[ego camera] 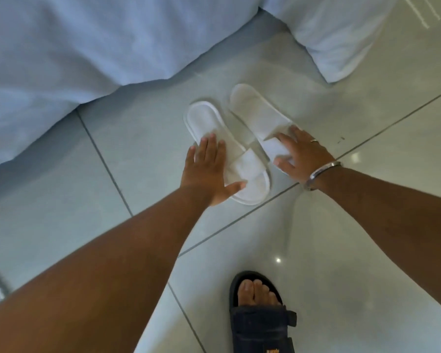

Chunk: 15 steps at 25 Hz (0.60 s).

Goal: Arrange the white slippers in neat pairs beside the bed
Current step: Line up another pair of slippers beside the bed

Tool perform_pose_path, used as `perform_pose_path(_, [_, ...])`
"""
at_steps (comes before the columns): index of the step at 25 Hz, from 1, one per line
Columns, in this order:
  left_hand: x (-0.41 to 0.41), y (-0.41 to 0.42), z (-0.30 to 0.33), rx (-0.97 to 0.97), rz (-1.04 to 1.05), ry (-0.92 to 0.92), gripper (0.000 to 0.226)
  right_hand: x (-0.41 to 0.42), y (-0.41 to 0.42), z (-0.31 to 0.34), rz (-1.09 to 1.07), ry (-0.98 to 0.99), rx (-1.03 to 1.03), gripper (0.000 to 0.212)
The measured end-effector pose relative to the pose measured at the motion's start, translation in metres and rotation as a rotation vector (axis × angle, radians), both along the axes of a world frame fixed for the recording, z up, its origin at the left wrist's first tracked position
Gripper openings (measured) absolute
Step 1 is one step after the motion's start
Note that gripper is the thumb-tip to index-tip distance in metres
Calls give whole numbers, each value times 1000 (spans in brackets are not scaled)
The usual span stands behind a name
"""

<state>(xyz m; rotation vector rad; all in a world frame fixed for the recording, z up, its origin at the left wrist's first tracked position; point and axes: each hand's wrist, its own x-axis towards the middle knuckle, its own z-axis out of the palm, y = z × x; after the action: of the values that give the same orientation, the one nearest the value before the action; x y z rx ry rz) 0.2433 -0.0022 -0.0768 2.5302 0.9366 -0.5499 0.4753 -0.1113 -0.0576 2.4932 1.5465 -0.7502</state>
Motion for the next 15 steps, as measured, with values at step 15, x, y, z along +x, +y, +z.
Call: perform_pose_path(15, [6,-3,-21,41,-129,-108,128,-19,-1,-10,138,-174,67,51])
